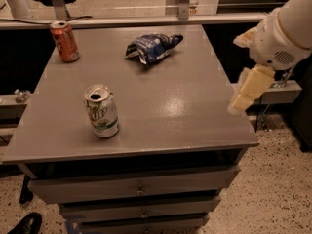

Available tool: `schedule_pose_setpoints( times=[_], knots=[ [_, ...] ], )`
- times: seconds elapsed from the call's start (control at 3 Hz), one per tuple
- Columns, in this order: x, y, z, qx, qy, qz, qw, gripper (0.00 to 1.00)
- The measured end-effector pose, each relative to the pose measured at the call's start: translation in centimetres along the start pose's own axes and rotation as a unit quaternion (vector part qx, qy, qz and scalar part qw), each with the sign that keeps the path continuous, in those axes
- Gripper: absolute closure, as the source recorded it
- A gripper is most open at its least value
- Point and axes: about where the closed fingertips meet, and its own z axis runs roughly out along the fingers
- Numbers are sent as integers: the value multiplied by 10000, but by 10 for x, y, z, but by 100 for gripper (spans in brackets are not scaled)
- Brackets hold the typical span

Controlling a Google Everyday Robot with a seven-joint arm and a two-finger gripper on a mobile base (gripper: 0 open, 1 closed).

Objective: Pick blue chip bag

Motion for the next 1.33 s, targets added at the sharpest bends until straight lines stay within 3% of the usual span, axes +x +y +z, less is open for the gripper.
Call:
schedule_pose_setpoints(
  times=[0.33,0.67,1.0,1.33],
  knots=[
    [-33,-39,45,151,-657,-80,9977,0],
    [-72,-80,86,264,-1283,-133,9913,0],
    [-109,-116,127,305,-1864,-73,9820,0],
    [-109,-116,127,304,-1865,-74,9820,0]
  ],
)
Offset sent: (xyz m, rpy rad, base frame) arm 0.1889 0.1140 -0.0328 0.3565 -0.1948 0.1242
